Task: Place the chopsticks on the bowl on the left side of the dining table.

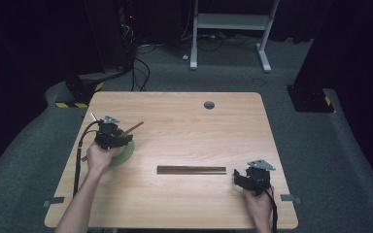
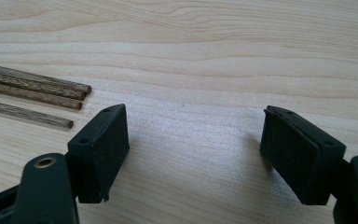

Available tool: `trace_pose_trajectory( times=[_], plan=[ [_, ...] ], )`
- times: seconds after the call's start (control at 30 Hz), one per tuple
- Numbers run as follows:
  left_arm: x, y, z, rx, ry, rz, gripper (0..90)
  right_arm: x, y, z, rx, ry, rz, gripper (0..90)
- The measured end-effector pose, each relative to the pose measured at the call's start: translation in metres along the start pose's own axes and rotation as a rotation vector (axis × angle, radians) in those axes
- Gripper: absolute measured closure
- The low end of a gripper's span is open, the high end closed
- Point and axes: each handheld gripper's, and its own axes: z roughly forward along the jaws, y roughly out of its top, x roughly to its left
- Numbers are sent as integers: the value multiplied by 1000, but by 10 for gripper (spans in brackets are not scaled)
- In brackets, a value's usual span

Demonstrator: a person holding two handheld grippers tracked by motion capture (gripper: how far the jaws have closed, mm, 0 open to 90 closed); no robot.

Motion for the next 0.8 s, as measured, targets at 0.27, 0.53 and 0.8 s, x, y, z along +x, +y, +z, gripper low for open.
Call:
trace_pose_trajectory(
  times=[0.27, 0.53, 0.8],
  plan=[
    [-2, -3, -2, 16, -8, 16, 433, 0, 0, 0, 0, 0, 0, 231],
    [-3, -6, -7, 3, -17, 16, 435, 0, 0, 0, 0, 0, 0, 231],
    [-4, -5, -14, -27, -17, 25, 414, 0, 0, 0, 0, 0, 0, 231]
  ],
)
